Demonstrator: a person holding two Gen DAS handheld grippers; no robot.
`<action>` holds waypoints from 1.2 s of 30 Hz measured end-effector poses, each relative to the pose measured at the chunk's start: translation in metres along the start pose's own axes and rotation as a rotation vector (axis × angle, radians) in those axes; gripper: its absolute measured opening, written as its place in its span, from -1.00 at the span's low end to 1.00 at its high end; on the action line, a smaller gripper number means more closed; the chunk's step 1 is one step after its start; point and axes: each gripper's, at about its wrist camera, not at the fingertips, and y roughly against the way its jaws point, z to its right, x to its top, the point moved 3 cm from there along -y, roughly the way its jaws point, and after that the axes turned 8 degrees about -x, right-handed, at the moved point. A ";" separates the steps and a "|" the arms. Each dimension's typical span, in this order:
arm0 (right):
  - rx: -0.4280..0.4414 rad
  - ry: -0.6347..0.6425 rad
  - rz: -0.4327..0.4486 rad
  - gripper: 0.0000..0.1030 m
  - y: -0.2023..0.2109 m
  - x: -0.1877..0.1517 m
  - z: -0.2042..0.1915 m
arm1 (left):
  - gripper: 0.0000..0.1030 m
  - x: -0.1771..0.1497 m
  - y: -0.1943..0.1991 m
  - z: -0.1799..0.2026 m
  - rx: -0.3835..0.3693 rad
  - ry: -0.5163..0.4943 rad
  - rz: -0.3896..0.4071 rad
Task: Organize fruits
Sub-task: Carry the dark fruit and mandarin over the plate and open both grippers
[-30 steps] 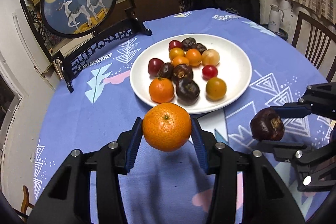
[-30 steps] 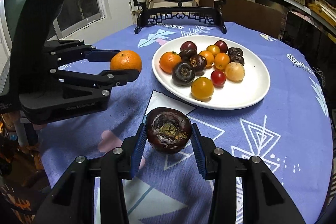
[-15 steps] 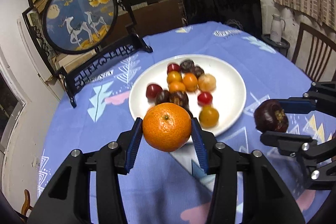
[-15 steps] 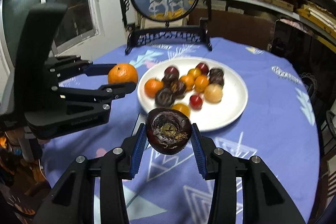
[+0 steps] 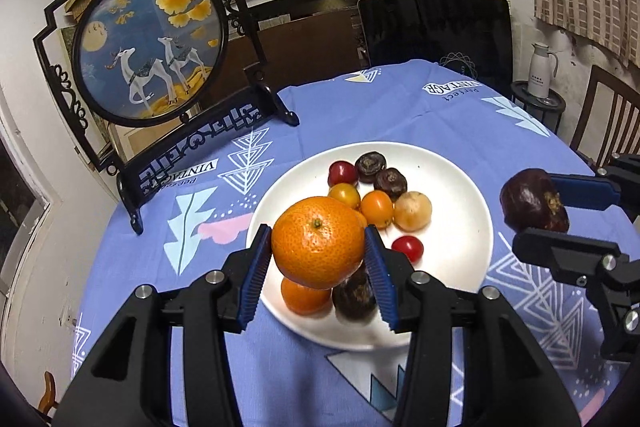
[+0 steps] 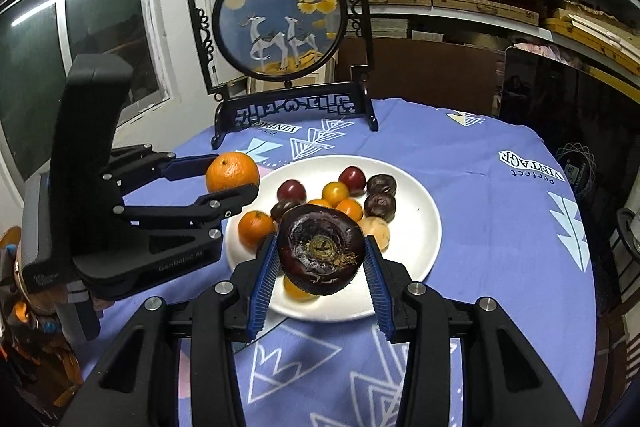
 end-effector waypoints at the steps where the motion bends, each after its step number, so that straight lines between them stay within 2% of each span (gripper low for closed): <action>1: -0.002 -0.003 -0.001 -0.16 -0.003 0.002 0.002 | -0.11 0.002 -0.002 0.000 0.000 -0.001 0.001; 14: -0.006 0.003 -0.010 -0.16 -0.035 0.027 0.008 | -0.11 0.013 -0.036 -0.009 0.003 0.009 -0.023; 36: -0.066 -0.022 -0.056 -0.16 -0.083 0.039 0.020 | -0.11 0.024 -0.072 -0.033 0.024 0.054 -0.048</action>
